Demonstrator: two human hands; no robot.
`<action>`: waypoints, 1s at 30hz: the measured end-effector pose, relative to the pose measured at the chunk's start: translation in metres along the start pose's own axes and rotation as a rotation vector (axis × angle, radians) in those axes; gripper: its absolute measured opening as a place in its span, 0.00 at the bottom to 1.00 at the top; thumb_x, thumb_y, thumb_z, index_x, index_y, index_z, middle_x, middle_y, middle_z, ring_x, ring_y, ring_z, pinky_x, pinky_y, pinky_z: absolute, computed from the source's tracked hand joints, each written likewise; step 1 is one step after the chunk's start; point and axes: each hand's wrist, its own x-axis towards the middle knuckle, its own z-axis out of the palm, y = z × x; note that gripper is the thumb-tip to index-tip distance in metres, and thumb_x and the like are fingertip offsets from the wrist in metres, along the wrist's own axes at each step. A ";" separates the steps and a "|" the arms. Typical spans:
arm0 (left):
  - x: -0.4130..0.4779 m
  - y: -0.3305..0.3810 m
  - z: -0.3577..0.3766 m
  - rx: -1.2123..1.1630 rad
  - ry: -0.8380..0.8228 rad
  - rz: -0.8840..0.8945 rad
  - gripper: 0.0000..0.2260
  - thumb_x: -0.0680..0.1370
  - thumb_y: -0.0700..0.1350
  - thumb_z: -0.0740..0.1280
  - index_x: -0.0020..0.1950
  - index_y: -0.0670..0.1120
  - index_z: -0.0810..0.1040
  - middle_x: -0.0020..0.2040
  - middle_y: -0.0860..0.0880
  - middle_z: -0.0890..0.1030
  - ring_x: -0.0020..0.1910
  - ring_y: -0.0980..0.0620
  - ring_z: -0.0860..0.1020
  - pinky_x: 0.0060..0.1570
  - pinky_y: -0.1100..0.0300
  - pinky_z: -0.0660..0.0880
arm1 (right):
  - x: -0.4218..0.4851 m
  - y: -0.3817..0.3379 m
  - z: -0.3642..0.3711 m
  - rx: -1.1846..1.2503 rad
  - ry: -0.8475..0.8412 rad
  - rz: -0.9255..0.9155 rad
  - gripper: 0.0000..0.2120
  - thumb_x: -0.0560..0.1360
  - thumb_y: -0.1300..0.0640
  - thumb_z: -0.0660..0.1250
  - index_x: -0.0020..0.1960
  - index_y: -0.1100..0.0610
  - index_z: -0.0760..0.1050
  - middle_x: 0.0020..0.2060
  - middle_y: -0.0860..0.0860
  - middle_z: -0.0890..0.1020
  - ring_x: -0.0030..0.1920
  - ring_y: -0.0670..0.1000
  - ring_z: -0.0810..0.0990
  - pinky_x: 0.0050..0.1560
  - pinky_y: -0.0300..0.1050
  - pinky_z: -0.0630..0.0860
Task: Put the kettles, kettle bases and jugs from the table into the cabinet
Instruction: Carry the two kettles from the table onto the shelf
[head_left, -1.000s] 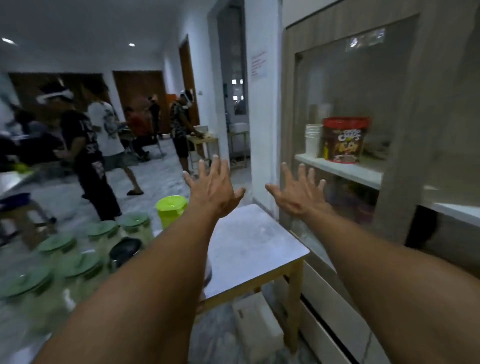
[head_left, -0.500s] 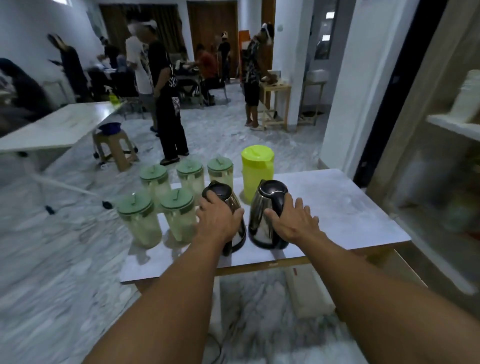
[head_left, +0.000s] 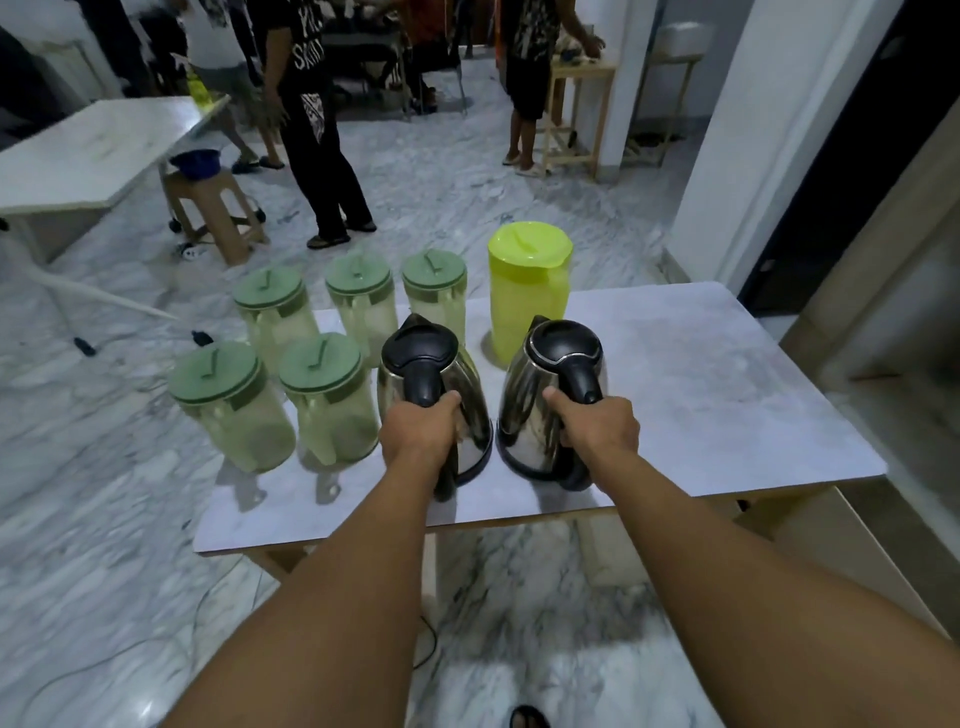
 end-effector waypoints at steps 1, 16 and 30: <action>-0.004 0.003 -0.001 0.015 0.003 0.003 0.27 0.53 0.62 0.67 0.42 0.44 0.83 0.37 0.43 0.85 0.40 0.41 0.84 0.47 0.45 0.82 | 0.001 0.000 0.002 -0.005 0.011 -0.006 0.30 0.63 0.35 0.74 0.51 0.59 0.79 0.43 0.57 0.85 0.47 0.59 0.84 0.50 0.52 0.80; -0.129 0.105 -0.039 0.070 -0.180 0.472 0.16 0.68 0.53 0.68 0.42 0.39 0.82 0.39 0.43 0.83 0.41 0.41 0.81 0.39 0.56 0.75 | -0.093 -0.019 -0.098 0.173 0.391 -0.125 0.17 0.67 0.44 0.74 0.48 0.56 0.81 0.41 0.55 0.85 0.46 0.59 0.82 0.51 0.50 0.80; -0.370 0.181 0.003 -0.085 -0.630 0.885 0.12 0.70 0.51 0.68 0.35 0.43 0.76 0.37 0.44 0.80 0.41 0.41 0.79 0.42 0.55 0.77 | -0.258 -0.014 -0.338 0.320 1.061 -0.168 0.07 0.67 0.54 0.71 0.42 0.55 0.81 0.39 0.55 0.84 0.44 0.60 0.83 0.44 0.47 0.79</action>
